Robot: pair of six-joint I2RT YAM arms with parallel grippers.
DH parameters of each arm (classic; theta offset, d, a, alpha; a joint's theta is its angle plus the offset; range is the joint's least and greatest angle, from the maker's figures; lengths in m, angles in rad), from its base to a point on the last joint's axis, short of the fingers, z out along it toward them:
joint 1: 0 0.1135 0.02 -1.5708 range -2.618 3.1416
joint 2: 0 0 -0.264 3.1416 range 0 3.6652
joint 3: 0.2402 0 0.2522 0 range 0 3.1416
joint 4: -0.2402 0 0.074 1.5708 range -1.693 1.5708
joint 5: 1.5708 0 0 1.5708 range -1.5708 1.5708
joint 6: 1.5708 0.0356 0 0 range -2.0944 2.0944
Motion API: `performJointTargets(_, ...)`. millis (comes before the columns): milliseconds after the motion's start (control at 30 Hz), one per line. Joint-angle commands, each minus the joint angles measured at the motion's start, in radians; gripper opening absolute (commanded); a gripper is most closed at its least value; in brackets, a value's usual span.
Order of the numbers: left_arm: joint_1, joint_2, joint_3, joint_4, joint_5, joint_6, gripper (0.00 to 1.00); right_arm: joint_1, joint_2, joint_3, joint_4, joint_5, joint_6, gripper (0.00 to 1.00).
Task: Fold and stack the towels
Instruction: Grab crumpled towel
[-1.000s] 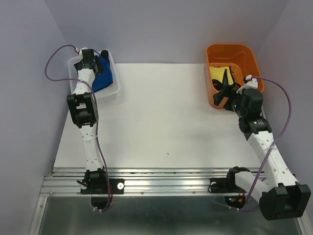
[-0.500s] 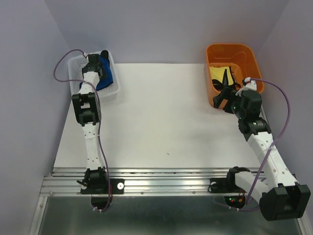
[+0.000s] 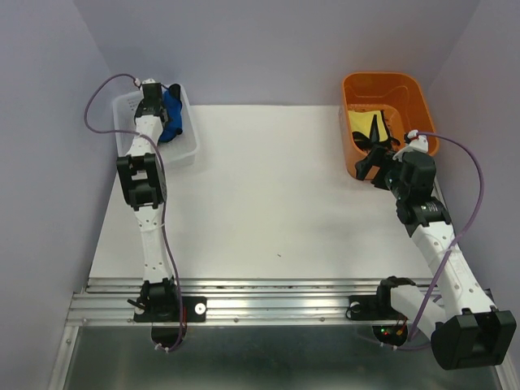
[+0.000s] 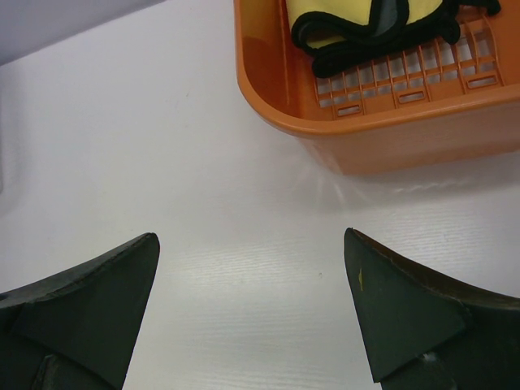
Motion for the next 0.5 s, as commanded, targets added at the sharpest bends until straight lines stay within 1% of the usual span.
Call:
performJointTargets(0, -0.002, -0.285, 0.013, 0.116, 0.01, -0.019, 0.0, 0.004, -0.009, -0.005, 0.032, 0.003, 0.0, 1.0)
performJointTargets(100, -0.002, -0.36, -0.021, 0.149, 0.022, -0.03, 0.0, 0.004, -0.007, -0.002, 0.037, 0.006, 0.0, 1.0)
performJointTargets(133, -0.002, -0.407, -0.03, 0.158, 0.043, -0.031, 0.0, 0.004, -0.006, 0.0, 0.038, 0.007, 0.002, 1.0)
performJointTargets(300, -0.015, -0.544, -0.09, 0.193, 0.131, -0.051, 0.0, 0.004, 0.017, 0.024, 0.046, 0.025, 0.01, 1.0)
performJointTargets(333, -0.021, -0.596, -0.122, 0.205, 0.158, -0.053, 0.0, 0.004, 0.026, 0.033, 0.049, 0.039, 0.011, 1.0)
performJointTargets(467, -0.086, -0.73, -0.176, 0.216, 0.171, -0.018, 0.0, 0.002, 0.097, 0.137, 0.008, 0.102, 0.043, 1.0)
